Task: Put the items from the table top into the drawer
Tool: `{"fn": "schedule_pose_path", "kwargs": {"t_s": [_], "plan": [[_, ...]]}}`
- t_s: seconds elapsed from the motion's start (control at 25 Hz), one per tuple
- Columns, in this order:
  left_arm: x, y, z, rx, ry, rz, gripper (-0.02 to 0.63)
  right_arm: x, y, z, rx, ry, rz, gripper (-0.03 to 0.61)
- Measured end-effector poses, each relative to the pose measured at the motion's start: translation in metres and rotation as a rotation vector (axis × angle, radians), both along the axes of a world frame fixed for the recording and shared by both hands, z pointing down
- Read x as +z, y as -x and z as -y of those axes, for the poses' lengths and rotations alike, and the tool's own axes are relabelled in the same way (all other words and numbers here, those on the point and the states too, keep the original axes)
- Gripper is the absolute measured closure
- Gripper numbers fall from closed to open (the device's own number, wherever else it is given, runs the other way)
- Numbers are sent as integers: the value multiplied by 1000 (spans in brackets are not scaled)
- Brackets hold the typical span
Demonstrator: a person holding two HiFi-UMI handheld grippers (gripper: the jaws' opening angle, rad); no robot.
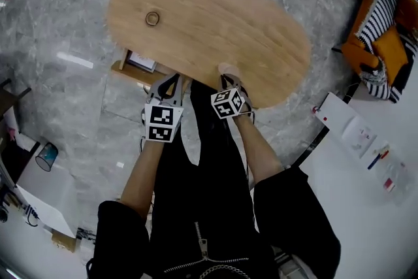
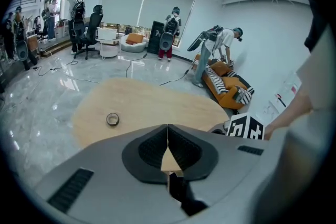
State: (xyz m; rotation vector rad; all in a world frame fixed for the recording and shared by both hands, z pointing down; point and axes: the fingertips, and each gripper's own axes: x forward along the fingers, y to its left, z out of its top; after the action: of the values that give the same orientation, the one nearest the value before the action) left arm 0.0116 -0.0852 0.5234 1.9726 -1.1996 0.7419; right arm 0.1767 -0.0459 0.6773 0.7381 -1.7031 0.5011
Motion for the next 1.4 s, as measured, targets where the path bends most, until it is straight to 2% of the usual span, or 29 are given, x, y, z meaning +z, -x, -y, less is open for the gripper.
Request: {"fn": "schedule_pose_path", "kwargs": {"t_s": [0.32, 0.8, 1.04, 1.4], "plan": [[3, 39, -23, -139, 8, 0, 600, -5, 42, -2, -188, 1, 22, 555], [15, 91, -72, -353, 25, 13, 600, -11, 108, -9, -435, -51, 57, 555], [22, 116, -93, -448, 25, 12, 600, -13, 145, -20, -545, -77, 76, 555], [38, 144, -129, -579, 36, 8, 600, -2, 188, -54, -684, -61, 101, 555]]}}
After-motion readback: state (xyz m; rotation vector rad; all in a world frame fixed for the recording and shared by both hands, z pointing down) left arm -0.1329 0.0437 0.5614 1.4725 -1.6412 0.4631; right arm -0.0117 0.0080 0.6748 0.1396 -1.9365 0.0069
